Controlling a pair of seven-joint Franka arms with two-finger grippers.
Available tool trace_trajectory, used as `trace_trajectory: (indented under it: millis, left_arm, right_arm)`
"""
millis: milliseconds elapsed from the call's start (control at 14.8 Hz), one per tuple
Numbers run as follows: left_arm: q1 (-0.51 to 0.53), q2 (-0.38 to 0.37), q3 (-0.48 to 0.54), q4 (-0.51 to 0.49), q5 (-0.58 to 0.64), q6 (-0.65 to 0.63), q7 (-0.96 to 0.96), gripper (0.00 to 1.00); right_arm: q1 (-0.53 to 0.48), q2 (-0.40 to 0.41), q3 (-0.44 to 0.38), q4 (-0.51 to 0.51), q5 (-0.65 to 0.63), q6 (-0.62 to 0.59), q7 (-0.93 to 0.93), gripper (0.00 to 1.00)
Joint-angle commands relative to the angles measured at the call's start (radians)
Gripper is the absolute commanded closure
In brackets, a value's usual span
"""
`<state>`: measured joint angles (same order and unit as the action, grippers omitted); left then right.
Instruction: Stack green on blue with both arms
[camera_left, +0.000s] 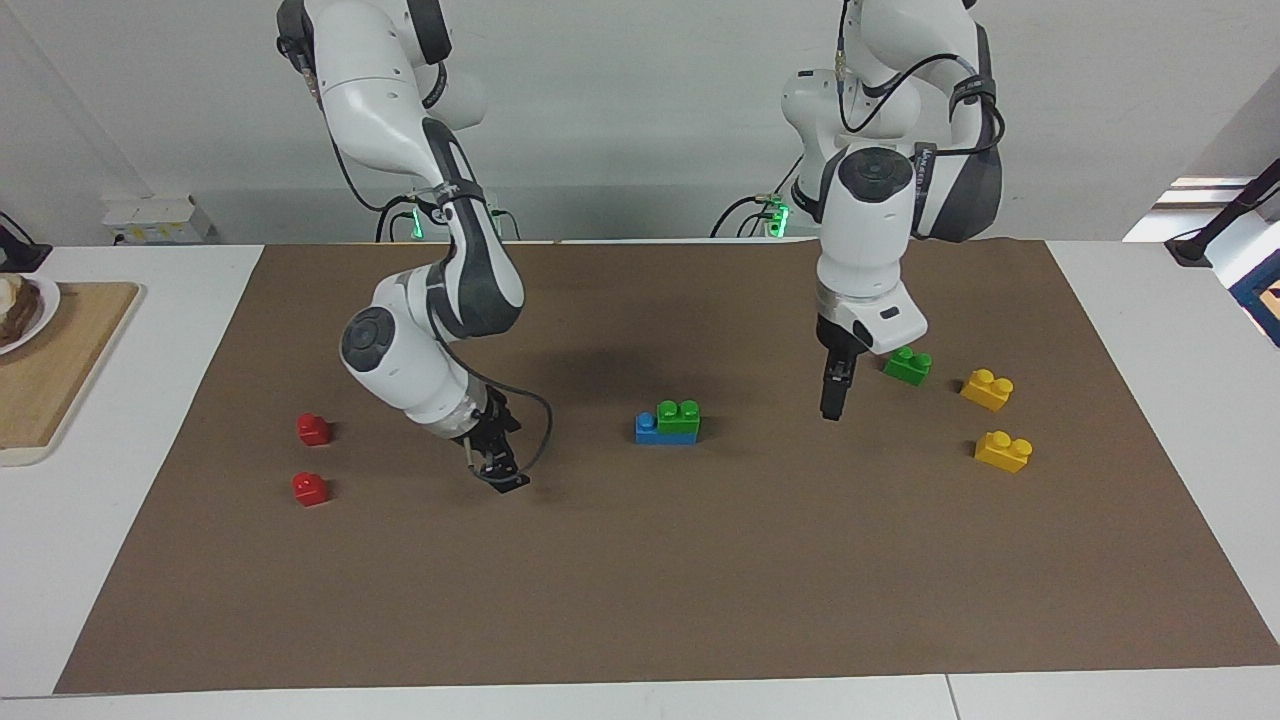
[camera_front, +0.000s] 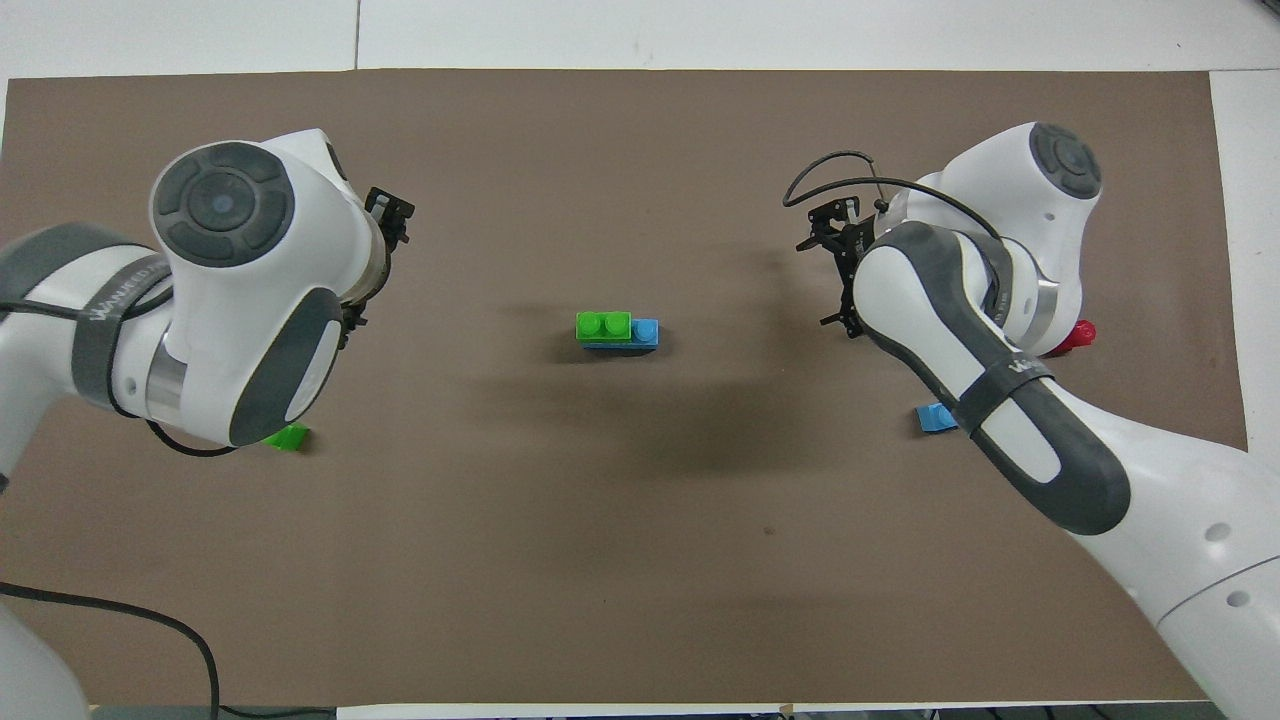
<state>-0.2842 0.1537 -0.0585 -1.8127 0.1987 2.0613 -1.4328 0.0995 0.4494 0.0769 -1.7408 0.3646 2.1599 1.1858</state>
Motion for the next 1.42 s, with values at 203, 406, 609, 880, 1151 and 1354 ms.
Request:
trace_trajectory:
  millis: [203, 406, 609, 880, 1151, 1354]
  left_arm:
    - [0.187, -0.074, -0.004, -0.017, -0.010, -0.024, 0.574, 0.00]
    - [0.279, -0.104, -0.007, -0.013, -0.013, -0.062, 0.915, 0.00]
    - [0.322, -0.137, 0.002, 0.001, -0.083, -0.131, 1.196, 0.00]
    - [0.335, -0.177, -0.001, 0.050, -0.165, -0.289, 1.299, 0.00]
    - [0.321, -0.187, -0.015, 0.102, -0.162, -0.389, 1.304, 0.00]
    - [0.319, -0.190, -0.017, 0.110, -0.163, -0.401, 1.313, 0.00]
  right_arm:
    - [-0.115, -0.138, 0.009, -0.002, -0.194, -0.161, -0.578, 0.00]
    - [-0.123, -0.245, 0.009, 0.001, -0.205, -0.267, -0.783, 0.00]
    - [-0.094, -0.398, 0.014, -0.049, -0.208, -0.375, -0.883, 0.00]
    - [-0.053, -0.468, 0.012, -0.031, -0.320, -0.409, -1.000, 0.00]
    - [-0.119, -0.411, 0.004, 0.140, -0.346, -0.549, -1.124, 0.00]
    - [-0.168, -0.402, 0.006, 0.175, -0.361, -0.571, -1.166, 0.00]
